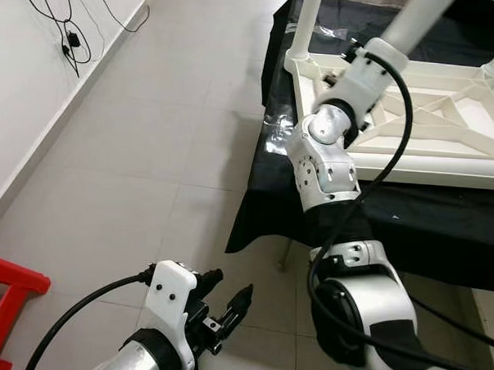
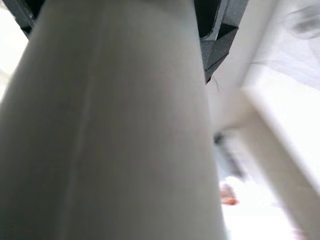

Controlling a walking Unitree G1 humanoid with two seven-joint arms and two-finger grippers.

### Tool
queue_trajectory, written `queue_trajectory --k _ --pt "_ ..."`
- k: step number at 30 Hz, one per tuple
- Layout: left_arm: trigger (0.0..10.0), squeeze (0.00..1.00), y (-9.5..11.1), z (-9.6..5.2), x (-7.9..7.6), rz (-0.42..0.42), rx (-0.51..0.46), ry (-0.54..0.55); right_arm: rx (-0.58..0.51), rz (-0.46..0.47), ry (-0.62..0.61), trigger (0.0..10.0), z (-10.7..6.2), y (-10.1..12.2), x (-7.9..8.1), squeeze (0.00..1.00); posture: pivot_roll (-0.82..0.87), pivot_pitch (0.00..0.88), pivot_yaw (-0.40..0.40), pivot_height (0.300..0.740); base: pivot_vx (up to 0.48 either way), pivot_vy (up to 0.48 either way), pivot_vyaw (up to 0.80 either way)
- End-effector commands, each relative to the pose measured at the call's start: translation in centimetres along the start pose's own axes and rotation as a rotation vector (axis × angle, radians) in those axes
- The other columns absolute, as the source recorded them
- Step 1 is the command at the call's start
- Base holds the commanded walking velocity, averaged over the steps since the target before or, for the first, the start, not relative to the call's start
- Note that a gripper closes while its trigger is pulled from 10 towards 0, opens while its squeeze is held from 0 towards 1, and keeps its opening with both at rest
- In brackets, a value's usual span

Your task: Building children table

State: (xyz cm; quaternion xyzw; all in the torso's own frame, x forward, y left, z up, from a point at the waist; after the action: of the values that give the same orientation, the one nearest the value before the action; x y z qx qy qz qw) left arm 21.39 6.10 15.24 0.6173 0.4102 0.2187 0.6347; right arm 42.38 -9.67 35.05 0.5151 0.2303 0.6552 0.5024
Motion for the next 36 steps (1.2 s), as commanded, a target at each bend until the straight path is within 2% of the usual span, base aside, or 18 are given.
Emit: queue_trajectory --k 1,2,3,5,6,7,8,9,11,14,15,19,20,24,27,28,29,36 --pt "10.0 0.00 -0.7 0.0 0.3 -0.013 0.022 0.007 -0.031 0.063 0.137 10.0 -0.5 0.9 1.4 0.00 0.15 0.240 -0.040 0.740 0.000 0.000 0.00" --pt "10.0 1.00 -0.6 0.1 0.4 -0.007 0.021 0.007 -0.032 0.079 0.202 10.0 -0.9 1.0 1.7 0.00 0.15 0.240 -0.040 0.740 0.000 0.000 0.00" --pt "10.0 1.00 -0.6 0.1 0.4 -0.007 0.021 0.007 -0.032 0.079 0.202 10.0 -0.9 1.0 1.7 0.00 0.15 0.240 -0.040 0.740 0.000 0.000 0.00" --pt "10.0 1.00 0.9 1.2 1.3 0.075 -0.021 0.010 0.103 0.121 0.399 10.0 -3.4 -1.9 1.1 0.00 0.14 0.220 -0.036 0.740 0.000 0.000 0.00" --pt "10.0 1.00 1.6 1.6 2.0 0.111 -0.036 0.026 0.147 0.115 0.454 10.0 -4.4 -2.9 0.7 0.00 0.14 0.217 -0.036 0.740 0.000 0.000 0.00" --pt "10.0 1.00 1.6 1.6 2.0 0.111 -0.036 0.026 0.147 0.115 0.454 10.0 -4.4 -2.9 0.7 0.00 0.14 0.217 -0.036 0.740 0.000 0.000 0.00" --pt "10.0 1.00 2.2 2.1 2.7 0.147 -0.040 0.039 0.183 0.109 0.505 10.0 -5.6 -3.7 0.4 0.00 0.14 0.211 -0.035 0.740 0.000 0.000 0.00" --pt "10.0 1.00 2.2 2.1 2.7 0.147 -0.040 0.039 0.183 0.109 0.505 10.0 -5.6 -3.7 0.4 0.00 0.14 0.211 -0.035 0.740 0.000 0.000 0.00" --pt "10.0 1.00 3.0 3.0 4.0 0.197 -0.029 0.056 0.235 0.100 0.563 10.0 -7.1 -5.0 -0.1 0.00 0.14 0.203 -0.029 0.740 0.000 0.000 0.00" --pt "10.0 1.00 3.3 3.5 4.4 0.227 -0.021 0.058 0.255 0.102 0.584 10.0 -7.7 -5.4 -0.2 0.00 0.14 0.200 -0.027 0.740 0.000 0.000 0.00" --pt "10.0 0.00 3.6 4.0 4.8 0.243 -0.014 0.052 0.266 0.100 0.598 10.0 -8.1 -5.6 -0.3 0.00 0.14 0.197 -0.023 0.740 0.000 0.000 0.00" --pt "10.0 0.00 3.6 5.4 4.9 0.259 0.004 0.011 0.293 0.115 0.638 10.0 -9.3 -5.9 -0.5 0.00 0.13 0.192 -0.021 0.740 0.000 0.000 0.00" --pt "10.0 1.00 3.2 5.8 4.7 0.252 0.013 -0.011 0.304 0.122 0.654 10.0 -9.8 -6.0 -0.5 0.00 0.13 0.192 -0.020 0.740 0.000 0.000 0.00" --pt "10.0 1.00 2.8 6.4 4.6 0.250 0.020 -0.025 0.320 0.130 0.678 10.0 -10.5 -6.0 -0.3 0.00 0.13 0.192 -0.020 0.740 0.000 0.000 0.00" --pt "10.0 1.00 2.8 7.1 4.9 0.286 0.022 -0.011 0.334 0.141 0.702 10.0 -11.1 -5.9 -0.2 0.00 0.13 0.194 -0.022 0.740 0.000 0.000 0.00" --pt "10.0 0.96 2.9 7.4 5.0 0.302 0.020 -0.003 0.342 0.150 0.712 10.0 -11.4 -5.9 -0.1 0.00 0.13 0.194 -0.022 0.740 0.000 0.000 0.00" --pt "10.0 0.00 3.2 7.9 5.1 0.303 0.013 -0.002 0.350 0.150 0.731 10.0 -11.8 -5.9 0.1 0.00 0.12 0.194 -0.023 0.740 0.000 0.000 0.00" --pt "10.0 0.00 3.7 8.7 5.1 0.307 -0.004 -0.001 0.372 0.164 0.766 10.0 -12.7 -6.0 0.6 0.00 0.12 0.195 -0.021 0.740 0.000 0.000 0.00"
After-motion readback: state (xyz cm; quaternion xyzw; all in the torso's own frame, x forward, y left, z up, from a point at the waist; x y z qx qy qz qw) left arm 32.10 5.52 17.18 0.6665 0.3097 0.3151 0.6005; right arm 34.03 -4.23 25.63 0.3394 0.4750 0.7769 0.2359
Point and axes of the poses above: a point about 5 cm out from each wrist's last joint towards the gripper, its own z axis pointing out of the wrist towards the gripper, its own y axis along the axis of the wrist's last joint, x = y × z, the point moved 5 cm from there along z, pointing out of the wrist towards the gripper, and after that the axes turned 1 degree about -z, right-handed, at the moved point
